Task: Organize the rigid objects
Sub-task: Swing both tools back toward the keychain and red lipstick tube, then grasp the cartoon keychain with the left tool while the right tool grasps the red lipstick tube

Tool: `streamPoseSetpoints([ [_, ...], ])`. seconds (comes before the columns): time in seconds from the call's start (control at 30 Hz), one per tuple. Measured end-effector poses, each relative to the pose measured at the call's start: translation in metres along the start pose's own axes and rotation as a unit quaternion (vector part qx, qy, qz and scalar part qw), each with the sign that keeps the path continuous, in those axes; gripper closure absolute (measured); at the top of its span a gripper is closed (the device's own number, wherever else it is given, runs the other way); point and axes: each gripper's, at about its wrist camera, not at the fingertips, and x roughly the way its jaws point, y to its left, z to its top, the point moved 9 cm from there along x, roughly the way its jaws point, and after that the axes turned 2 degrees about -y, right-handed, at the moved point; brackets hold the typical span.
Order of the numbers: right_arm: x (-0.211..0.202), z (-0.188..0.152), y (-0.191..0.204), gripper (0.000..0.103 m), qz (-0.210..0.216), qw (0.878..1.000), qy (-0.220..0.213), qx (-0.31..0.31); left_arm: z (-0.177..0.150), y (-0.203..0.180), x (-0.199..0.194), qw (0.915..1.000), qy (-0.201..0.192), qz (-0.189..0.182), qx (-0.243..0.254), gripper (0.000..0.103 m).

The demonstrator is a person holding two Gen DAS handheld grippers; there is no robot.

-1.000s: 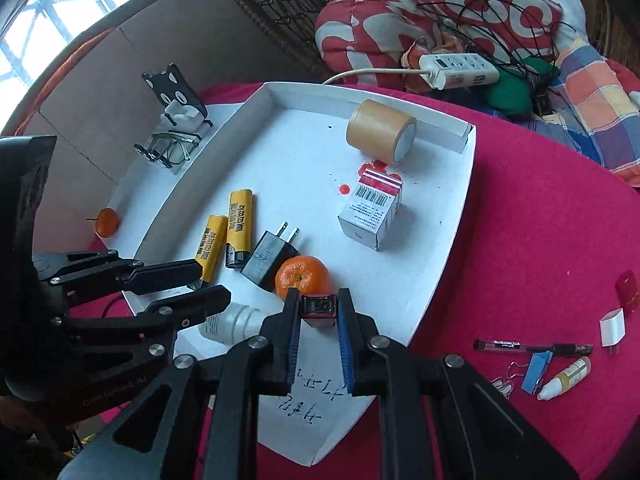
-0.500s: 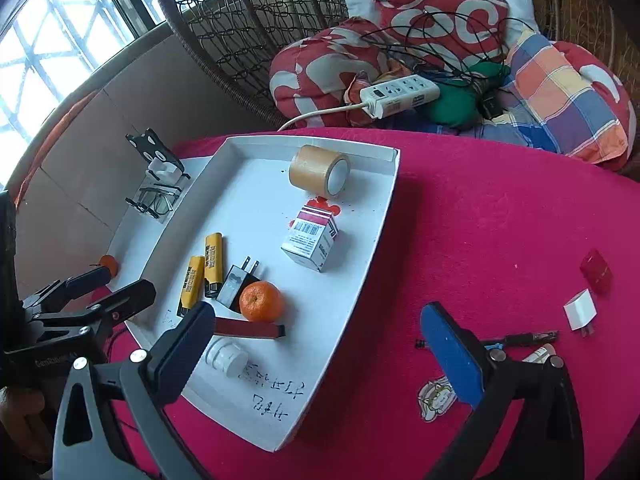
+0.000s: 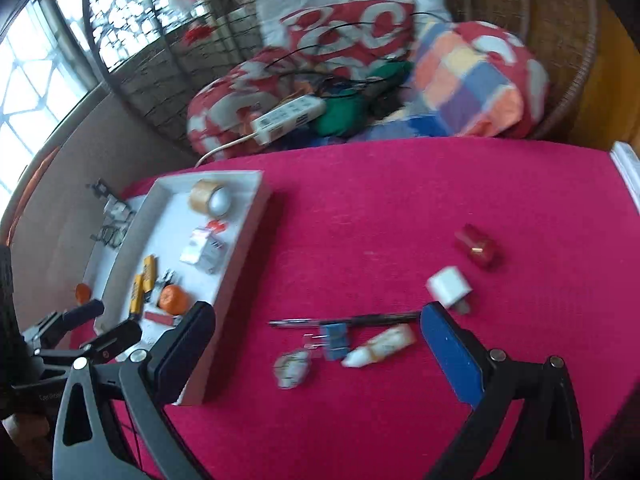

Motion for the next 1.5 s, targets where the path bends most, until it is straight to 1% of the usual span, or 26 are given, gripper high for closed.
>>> streamPoseSetpoints([
  [0.13, -0.013, 0.003, -0.055, 0.000, -0.026, 0.999, -0.007, 0.032, -0.011, -0.038, 0.018, 0.9991, 0.029, -0.018, 0.025, 0.000],
  [0.23, -0.018, -0.002, -0.088, 0.000, -0.037, 0.998, -0.005, 0.048, -0.025, -0.060, 0.037, 0.9967, 0.059, -0.006, 0.055, 0.000],
  [0.33, -0.019, -0.008, -0.109, 0.000, -0.041, 0.998, 0.004, 0.057, -0.039, -0.075, 0.055, 0.9941, 0.084, 0.004, 0.068, 0.000],
  [0.37, -0.017, -0.011, -0.116, 0.000, -0.042, 0.997, 0.009, 0.057, -0.042, -0.078, 0.060, 0.9934, 0.088, 0.009, 0.073, 0.003],
  [0.4, -0.016, -0.012, -0.120, 0.000, -0.043, 0.997, 0.013, 0.055, -0.044, -0.082, 0.065, 0.9926, 0.092, 0.016, 0.078, 0.011],
  [0.43, -0.014, -0.013, -0.125, 0.000, -0.044, 0.998, 0.018, 0.051, -0.046, -0.085, 0.070, 0.9919, 0.097, 0.020, 0.080, 0.015],
  [0.47, -0.010, -0.013, -0.129, 0.000, -0.045, 0.998, 0.025, 0.042, -0.046, -0.086, 0.073, 0.9915, 0.100, 0.023, 0.081, 0.024],
  [0.5, -0.006, -0.012, -0.131, 0.000, -0.047, 0.998, 0.030, 0.032, -0.048, -0.087, 0.076, 0.9912, 0.101, 0.027, 0.081, 0.030],
  [0.53, -0.002, -0.010, -0.132, 0.000, -0.048, 0.998, 0.036, 0.019, -0.049, -0.087, 0.079, 0.9912, 0.101, 0.031, 0.080, 0.032],
  [0.67, 0.017, 0.000, -0.129, 0.000, -0.042, 0.996, 0.058, -0.044, -0.054, -0.083, 0.089, 0.9917, 0.101, 0.038, 0.071, 0.034],
  [0.77, 0.037, 0.013, -0.118, 0.000, -0.028, 0.993, 0.075, -0.081, -0.054, -0.079, 0.095, 0.9914, 0.100, 0.044, 0.073, 0.034],
  [0.83, 0.049, 0.019, -0.116, 0.001, -0.029, 0.991, 0.086, -0.102, -0.054, -0.077, 0.099, 0.9912, 0.100, 0.048, 0.073, 0.034],
  [0.87, 0.056, 0.021, -0.115, 0.002, -0.033, 0.989, 0.091, -0.111, -0.054, -0.077, 0.101, 0.9911, 0.102, 0.048, 0.072, 0.034],
  [0.9, 0.062, 0.023, -0.116, 0.016, -0.039, 0.988, 0.094, -0.116, -0.055, -0.077, 0.103, 0.9910, 0.102, 0.046, 0.073, 0.034],
  [0.93, 0.068, 0.024, -0.115, 0.025, -0.038, 0.987, 0.102, -0.120, -0.056, -0.077, 0.104, 0.9910, 0.101, 0.047, 0.074, 0.037],
  [0.97, 0.075, 0.024, -0.115, 0.037, -0.035, 0.985, 0.112, -0.125, -0.057, -0.076, 0.106, 0.9906, 0.104, 0.048, 0.075, 0.047],
  [1.0, 0.082, 0.024, -0.113, 0.037, -0.031, 0.984, 0.121, -0.131, -0.059, -0.076, 0.110, 0.9901, 0.107, 0.049, 0.076, 0.051],
  [1.13, 0.099, 0.019, -0.104, 0.037, -0.023, 0.977, 0.140, -0.161, -0.061, -0.079, 0.110, 0.9906, 0.105, 0.051, 0.072, 0.052],
  [1.17, 0.103, 0.017, -0.101, 0.039, -0.018, 0.975, 0.144, -0.166, -0.062, -0.080, 0.111, 0.9907, 0.104, 0.051, 0.071, 0.052],
  [1.23, 0.108, 0.012, -0.096, 0.050, -0.008, 0.973, 0.152, -0.173, -0.065, -0.084, 0.110, 0.9909, 0.104, 0.046, 0.071, 0.059],
  [1.27, 0.109, 0.012, -0.095, 0.054, -0.014, 0.972, 0.148, -0.183, -0.066, -0.088, 0.109, 0.9909, 0.104, 0.044, 0.073, 0.065],
  [1.3, 0.109, 0.012, -0.095, 0.061, -0.020, 0.970, 0.148, -0.193, -0.067, -0.090, 0.109, 0.9911, 0.103, 0.041, 0.075, 0.074],
  [1.33, 0.107, 0.011, -0.097, 0.065, -0.024, 0.969, 0.147, -0.199, -0.068, -0.093, 0.109, 0.9912, 0.102, 0.039, 0.075, 0.074],
  [1.37, 0.105, 0.011, -0.098, 0.072, -0.020, 0.969, 0.149, -0.196, -0.066, -0.095, 0.109, 0.9913, 0.102, 0.037, 0.074, 0.074],
  [1.5, 0.089, 0.018, -0.104, 0.074, -0.004, 0.978, 0.134, -0.157, -0.069, -0.097, 0.106, 0.9925, 0.100, 0.024, 0.067, 0.075],
])
